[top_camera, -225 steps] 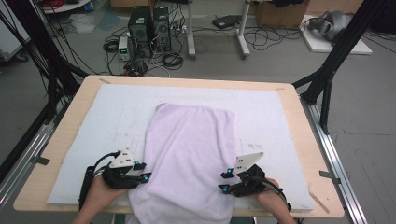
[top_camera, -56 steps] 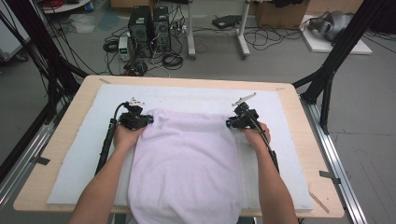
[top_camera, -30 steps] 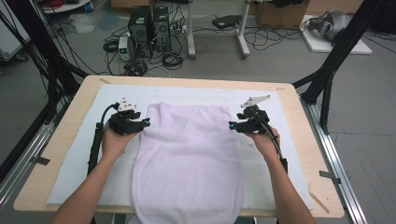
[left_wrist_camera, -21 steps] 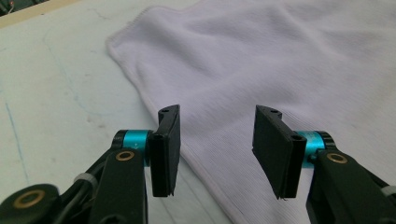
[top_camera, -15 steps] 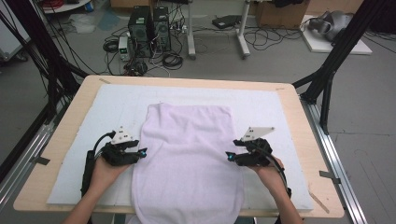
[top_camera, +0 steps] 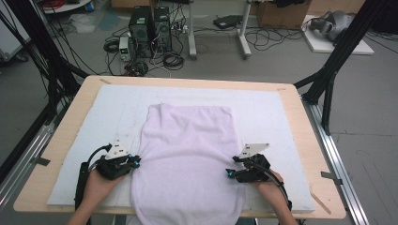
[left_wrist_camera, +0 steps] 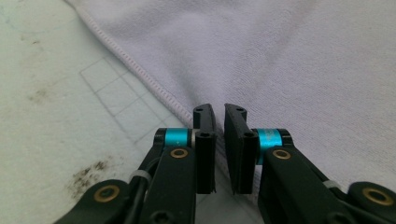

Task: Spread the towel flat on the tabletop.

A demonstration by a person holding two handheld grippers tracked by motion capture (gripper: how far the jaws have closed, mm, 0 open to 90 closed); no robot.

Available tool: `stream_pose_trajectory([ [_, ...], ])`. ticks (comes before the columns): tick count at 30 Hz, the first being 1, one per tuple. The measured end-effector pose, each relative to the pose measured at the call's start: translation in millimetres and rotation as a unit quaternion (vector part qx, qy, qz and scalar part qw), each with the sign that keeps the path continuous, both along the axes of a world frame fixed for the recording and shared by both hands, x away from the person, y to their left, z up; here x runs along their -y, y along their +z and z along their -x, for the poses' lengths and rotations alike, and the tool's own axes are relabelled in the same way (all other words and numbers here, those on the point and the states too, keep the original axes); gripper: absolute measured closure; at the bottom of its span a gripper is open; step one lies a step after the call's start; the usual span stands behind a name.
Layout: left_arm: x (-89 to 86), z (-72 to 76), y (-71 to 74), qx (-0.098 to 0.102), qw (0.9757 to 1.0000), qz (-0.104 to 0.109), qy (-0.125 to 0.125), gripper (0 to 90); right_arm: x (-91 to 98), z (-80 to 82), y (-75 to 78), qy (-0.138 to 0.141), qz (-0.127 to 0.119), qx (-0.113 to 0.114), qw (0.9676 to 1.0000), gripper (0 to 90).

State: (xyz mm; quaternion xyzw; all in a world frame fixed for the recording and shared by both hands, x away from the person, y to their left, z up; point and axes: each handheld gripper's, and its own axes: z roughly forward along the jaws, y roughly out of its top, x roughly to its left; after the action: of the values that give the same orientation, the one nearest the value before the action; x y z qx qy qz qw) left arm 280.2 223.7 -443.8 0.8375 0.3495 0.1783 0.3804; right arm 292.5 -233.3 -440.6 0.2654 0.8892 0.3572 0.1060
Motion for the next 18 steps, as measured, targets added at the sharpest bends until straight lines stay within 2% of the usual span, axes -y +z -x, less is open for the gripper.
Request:
stream_pose_trajectory([
  [4, -1.7, 5.1, 3.2, 0.003, 1.0000, 0.004, 0.008, 68.3, 0.4, 6.6, 3.3, 0.007, -0.005, 0.004, 1.0000, 42.8],
  [9, 2.8, 24.3, 10.9, 0.019, 0.9994, 0.020, -0.019, 55.5, -7.2, 22.6, 8.3, 0.038, -0.018, 0.014, 0.9990, 42.6],
  [13, 7.8, 38.0, 8.8, 0.016, 0.9987, 0.016, -0.044, 53.7, -13.4, 36.4, 7.3, 0.057, -0.015, 0.013, 0.9982, 42.9],
  [17, 8.6, 42.9, 0.1, 0.004, 0.9981, -0.014, -0.059, 61.7, -14.0, 45.6, 2.5, 0.066, -0.013, 0.008, 0.9977, 45.0],
  [18, 7.0, 43.3, -0.8, 0.005, 0.9984, -0.006, -0.057, 61.6, -12.8, 47.6, 0.1, 0.068, -0.011, 0.005, 0.9976, 45.0],
])
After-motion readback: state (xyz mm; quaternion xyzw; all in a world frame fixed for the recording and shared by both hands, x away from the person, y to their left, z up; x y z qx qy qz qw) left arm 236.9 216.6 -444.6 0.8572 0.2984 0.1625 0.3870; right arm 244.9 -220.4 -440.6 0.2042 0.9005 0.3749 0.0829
